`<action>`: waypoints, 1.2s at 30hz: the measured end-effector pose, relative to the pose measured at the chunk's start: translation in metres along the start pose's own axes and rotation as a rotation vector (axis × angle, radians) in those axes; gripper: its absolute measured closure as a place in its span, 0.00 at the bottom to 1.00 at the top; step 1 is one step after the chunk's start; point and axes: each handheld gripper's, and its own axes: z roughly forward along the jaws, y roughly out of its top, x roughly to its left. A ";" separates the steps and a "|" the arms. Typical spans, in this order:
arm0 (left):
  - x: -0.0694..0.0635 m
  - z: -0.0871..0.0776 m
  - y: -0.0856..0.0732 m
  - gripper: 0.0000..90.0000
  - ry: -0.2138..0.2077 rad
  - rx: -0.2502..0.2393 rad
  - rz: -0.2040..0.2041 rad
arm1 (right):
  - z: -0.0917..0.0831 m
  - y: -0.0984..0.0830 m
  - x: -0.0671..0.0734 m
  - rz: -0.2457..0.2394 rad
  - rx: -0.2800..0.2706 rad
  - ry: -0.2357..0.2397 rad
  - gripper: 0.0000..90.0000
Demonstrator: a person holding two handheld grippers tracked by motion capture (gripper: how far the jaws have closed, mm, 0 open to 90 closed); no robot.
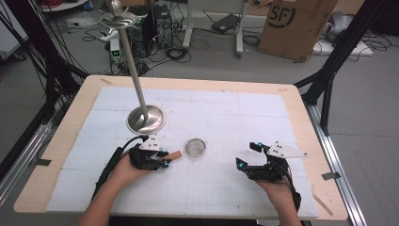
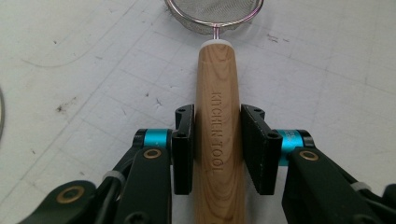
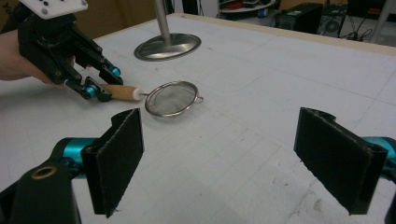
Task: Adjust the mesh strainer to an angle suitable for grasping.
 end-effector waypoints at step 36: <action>-0.049 0.057 0.066 0.77 -0.098 0.019 0.206 | -0.004 0.002 -0.001 0.005 -0.016 0.003 0.17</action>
